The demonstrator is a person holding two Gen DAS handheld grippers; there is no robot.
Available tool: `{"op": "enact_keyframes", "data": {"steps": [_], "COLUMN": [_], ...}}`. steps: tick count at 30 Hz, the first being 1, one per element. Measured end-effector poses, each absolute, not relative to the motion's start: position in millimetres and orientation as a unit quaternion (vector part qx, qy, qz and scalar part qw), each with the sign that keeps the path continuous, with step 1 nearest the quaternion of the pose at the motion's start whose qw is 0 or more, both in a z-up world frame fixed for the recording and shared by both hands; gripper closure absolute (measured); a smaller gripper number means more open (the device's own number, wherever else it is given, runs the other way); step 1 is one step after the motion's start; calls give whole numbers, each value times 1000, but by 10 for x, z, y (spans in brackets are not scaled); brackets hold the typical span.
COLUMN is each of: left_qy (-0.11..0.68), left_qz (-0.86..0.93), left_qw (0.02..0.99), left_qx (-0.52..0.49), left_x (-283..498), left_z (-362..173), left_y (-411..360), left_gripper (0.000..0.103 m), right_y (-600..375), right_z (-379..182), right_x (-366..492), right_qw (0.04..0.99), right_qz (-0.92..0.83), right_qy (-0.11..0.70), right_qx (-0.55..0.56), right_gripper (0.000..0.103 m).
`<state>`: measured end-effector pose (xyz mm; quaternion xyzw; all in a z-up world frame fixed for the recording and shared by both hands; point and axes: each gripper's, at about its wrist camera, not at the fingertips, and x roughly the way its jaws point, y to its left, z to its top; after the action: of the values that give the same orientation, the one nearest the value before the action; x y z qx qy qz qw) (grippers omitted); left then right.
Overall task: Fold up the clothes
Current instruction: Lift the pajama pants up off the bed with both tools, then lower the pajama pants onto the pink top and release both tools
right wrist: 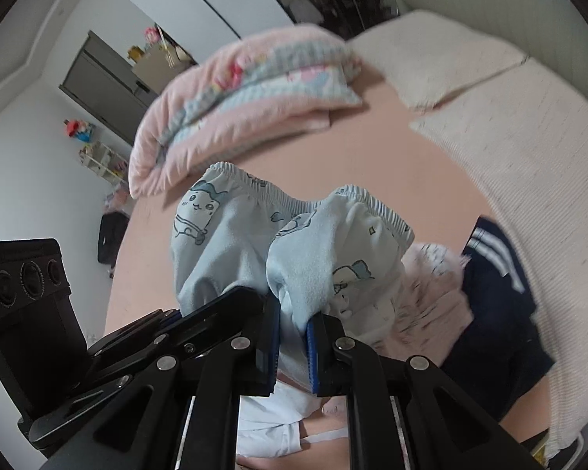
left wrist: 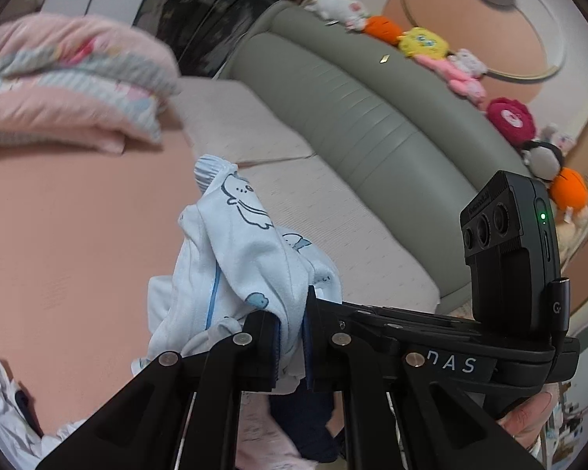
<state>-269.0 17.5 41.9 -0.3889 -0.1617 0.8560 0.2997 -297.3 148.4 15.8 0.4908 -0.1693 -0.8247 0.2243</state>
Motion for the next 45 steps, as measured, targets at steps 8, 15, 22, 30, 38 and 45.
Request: {"op": "enact_keyframes", "data": {"steps": [8,15,22,30,38,45], "left_qy": [-148,-127,-105,-119,-117,-103], "left_qz": [857,841,832,819,803,797], "left_qw": [330,335,302,262,239,226], "left_qx": [-367,-405,-453,-497,-534,-551], "left_x": [-2517,-2432,-2451,-2547,-2535,-2472], "left_z": [849,556,-92,-715,-1152,-1378], "left_y": [598,924,1030,863,745,722], "left_gripper": [96,96,96,96,96,96], "right_y": [1890,2187,2295,2203,2164,2096], "right_z": [766,539,-192,-615,-899,-1116], "right_x": [-2745,-2590,-2627,-2735,-2804,-2773], "right_qw": [201,176,145,126,107,76], "right_qz": [-858,-854,-825,-815,-809,-805], "right_qy": [-149,-138,-144,-107,-84,-24], "right_qx": [449,470,526,556,572,588], "right_gripper": [93,93,93,93,93,92]}}
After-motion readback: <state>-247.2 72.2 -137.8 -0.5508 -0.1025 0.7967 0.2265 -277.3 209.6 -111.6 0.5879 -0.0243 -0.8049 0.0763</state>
